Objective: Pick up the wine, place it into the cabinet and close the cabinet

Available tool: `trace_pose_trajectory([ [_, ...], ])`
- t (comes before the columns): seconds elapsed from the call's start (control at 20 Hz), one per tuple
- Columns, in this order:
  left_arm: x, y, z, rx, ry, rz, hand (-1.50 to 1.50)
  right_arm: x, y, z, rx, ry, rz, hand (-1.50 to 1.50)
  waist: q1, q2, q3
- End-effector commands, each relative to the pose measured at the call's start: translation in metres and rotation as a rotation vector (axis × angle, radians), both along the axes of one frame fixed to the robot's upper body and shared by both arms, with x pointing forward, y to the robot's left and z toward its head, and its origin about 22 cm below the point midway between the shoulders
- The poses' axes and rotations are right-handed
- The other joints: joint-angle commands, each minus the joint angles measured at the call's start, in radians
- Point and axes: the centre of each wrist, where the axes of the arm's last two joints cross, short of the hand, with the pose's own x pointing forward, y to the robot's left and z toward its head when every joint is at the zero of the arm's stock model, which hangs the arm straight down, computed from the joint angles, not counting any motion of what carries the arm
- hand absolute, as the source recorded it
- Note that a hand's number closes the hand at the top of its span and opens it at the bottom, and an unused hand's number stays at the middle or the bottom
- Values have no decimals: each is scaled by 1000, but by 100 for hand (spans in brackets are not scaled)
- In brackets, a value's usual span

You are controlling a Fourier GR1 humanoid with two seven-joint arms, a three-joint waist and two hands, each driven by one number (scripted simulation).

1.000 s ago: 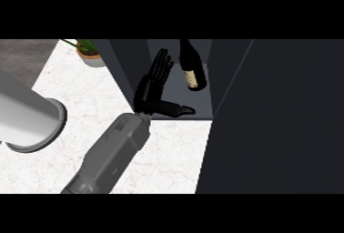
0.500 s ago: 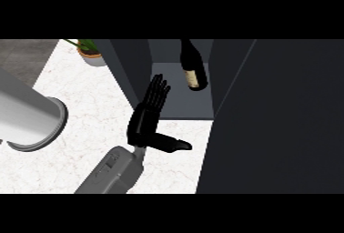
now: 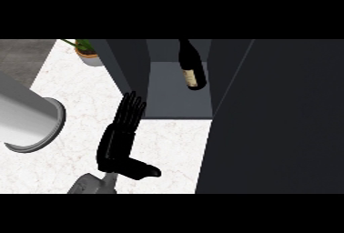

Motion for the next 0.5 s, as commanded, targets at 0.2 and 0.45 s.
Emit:
trace_pose_trajectory([
  [0.2, -34, 61, -3, 7, -38, 26, -150, -26, 7, 33, 95, 65, 250, -150, 9, 1, 0],
  [0.45, -27, 81, 1, 25, -66, 80, -150, -33, 9, 36, -7, 87, 456, 150, -4, 2, 0],
])
